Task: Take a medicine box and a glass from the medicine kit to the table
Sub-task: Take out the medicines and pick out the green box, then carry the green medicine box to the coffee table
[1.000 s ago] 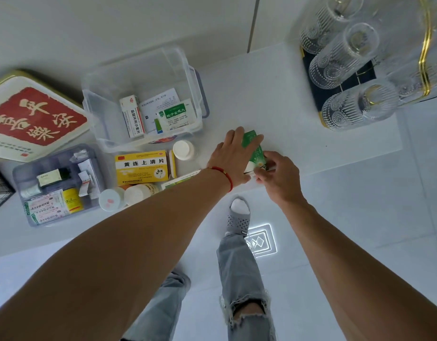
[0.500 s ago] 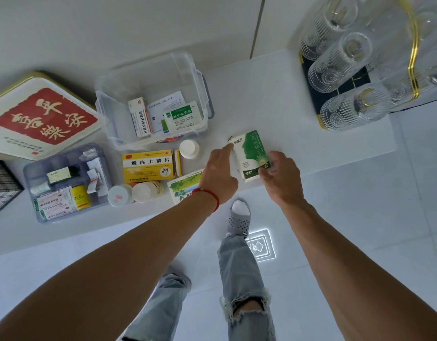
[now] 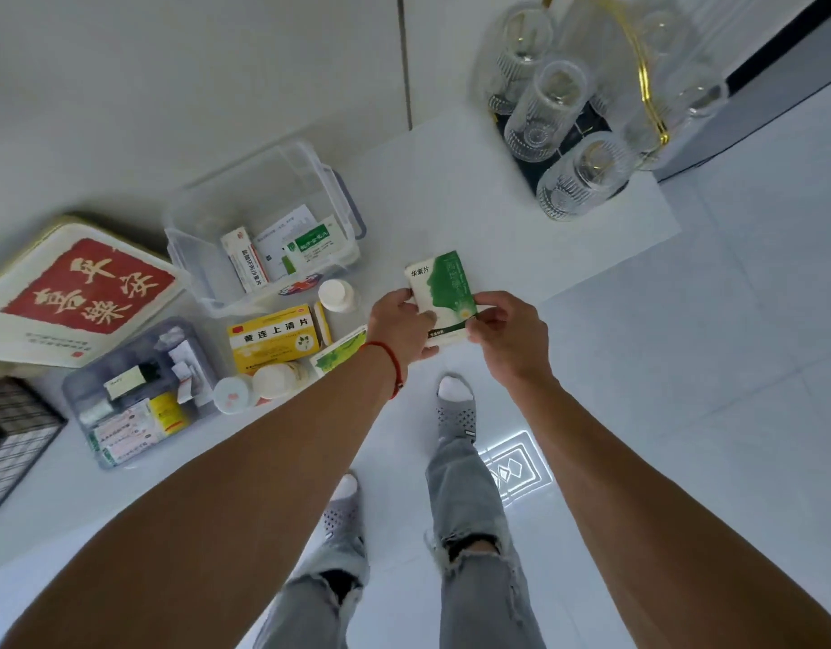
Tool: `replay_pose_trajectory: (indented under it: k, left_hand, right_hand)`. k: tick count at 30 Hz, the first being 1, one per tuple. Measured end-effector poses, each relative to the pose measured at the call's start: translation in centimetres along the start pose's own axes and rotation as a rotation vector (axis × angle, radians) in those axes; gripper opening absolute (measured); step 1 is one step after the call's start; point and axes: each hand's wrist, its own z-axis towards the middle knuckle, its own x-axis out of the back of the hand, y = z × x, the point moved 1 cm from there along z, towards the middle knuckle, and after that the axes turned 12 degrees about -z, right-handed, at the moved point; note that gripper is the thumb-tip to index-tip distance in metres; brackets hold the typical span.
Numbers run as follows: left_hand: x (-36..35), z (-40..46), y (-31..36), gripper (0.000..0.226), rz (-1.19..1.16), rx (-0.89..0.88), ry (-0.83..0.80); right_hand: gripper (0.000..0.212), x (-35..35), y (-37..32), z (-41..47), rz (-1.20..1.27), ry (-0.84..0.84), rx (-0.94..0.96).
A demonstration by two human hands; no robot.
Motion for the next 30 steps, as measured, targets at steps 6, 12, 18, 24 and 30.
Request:
replay_pose_trajectory:
  k: [6,12,18,24,30]
  left_hand:
    - [3.6,-8.7,0.1,0.037,0.169,-0.182,-0.108]
    - [7.9,-19.9,-0.8,0.04,0.311,-0.183,-0.373]
    - [10.0,-31.2,-5.6,0.038,0.56,-0.108,-0.633]
    - [9.6,-40.3,-13.0,0.034,0.85,-0.066,-0.754]
    - [7.1,-50.2,-25.2,0.034,1.129,-0.114,-0.839]
  right_hand:
    - [0.029,2.8,-1.2,-10.5,0.154,0.06,-0.101]
    - [0.036,3.9,-1.4,-25.3,0.336,0.139,-0.22]
    - [0.043,3.8,1.4,-42.5,0.609,0.298,-0.361]
    - [0.05,1.5,6.8,-55.4,0.844,0.442,-0.381]
    - [0.049,-0.1,16.2,-68.2,0.962,0.639,-0.426]
